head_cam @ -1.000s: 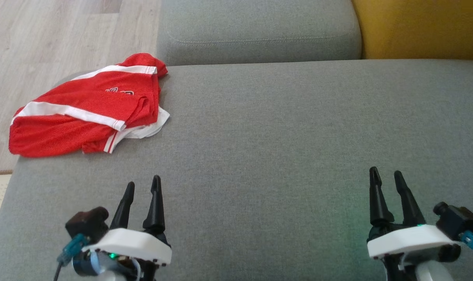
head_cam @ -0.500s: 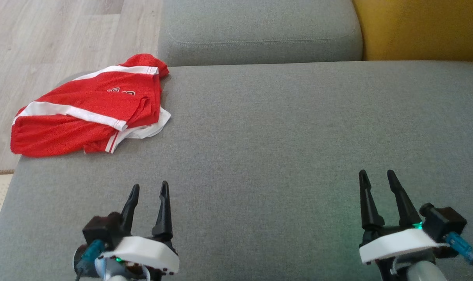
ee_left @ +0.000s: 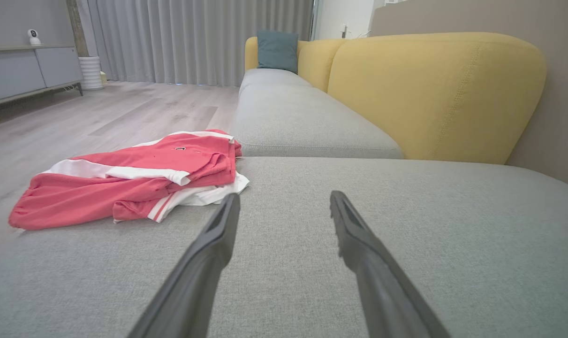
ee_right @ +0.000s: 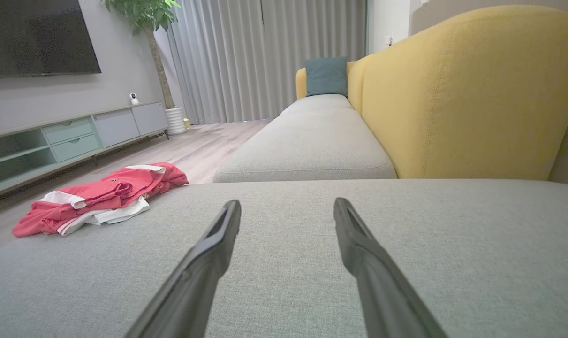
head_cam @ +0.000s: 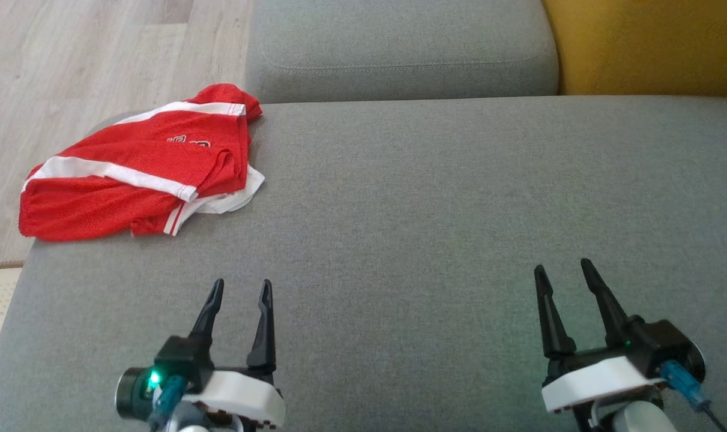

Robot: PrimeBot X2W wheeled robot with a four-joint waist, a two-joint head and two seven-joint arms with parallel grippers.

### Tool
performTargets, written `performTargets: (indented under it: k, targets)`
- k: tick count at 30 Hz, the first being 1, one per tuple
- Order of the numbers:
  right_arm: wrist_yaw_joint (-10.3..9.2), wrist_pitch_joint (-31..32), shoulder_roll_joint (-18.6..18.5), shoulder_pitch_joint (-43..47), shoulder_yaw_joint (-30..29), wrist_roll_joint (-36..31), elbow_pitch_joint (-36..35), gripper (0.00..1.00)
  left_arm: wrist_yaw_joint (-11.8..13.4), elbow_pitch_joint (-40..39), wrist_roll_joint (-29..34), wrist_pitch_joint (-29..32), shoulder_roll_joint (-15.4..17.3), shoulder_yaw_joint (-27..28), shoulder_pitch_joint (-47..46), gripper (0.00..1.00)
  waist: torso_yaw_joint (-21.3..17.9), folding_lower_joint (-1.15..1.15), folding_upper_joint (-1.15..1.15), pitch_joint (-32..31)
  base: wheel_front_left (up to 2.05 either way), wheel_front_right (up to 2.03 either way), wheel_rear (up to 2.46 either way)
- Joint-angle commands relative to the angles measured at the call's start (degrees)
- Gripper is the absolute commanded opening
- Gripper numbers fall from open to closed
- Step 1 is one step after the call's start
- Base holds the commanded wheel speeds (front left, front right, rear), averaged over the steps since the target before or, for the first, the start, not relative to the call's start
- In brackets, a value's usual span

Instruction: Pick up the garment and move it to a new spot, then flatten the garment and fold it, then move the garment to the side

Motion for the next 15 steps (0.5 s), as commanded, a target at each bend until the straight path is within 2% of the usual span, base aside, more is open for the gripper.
performTargets:
  k: [1, 15]
  targets:
    - [-0.04, -1.08, -0.51, -2.56, 1.69, -1.60, -1.97, 1.00, 0.64, -1.59, 1.63, -0.78, 0.39, 1.05, -1.28, 1.00, 0.00, 0.00, 0.00, -0.03, 0.00, 0.00, 0.00]
    - [-0.04, -1.08, -0.51, -2.71, 1.41, -1.47, -1.76, 1.00, 0.93, 0.03, 0.93, -0.78, 0.39, 1.12, -1.58, 1.00, -0.04, 0.00, 0.00, -0.05, 0.00, 0.00, 0.00]
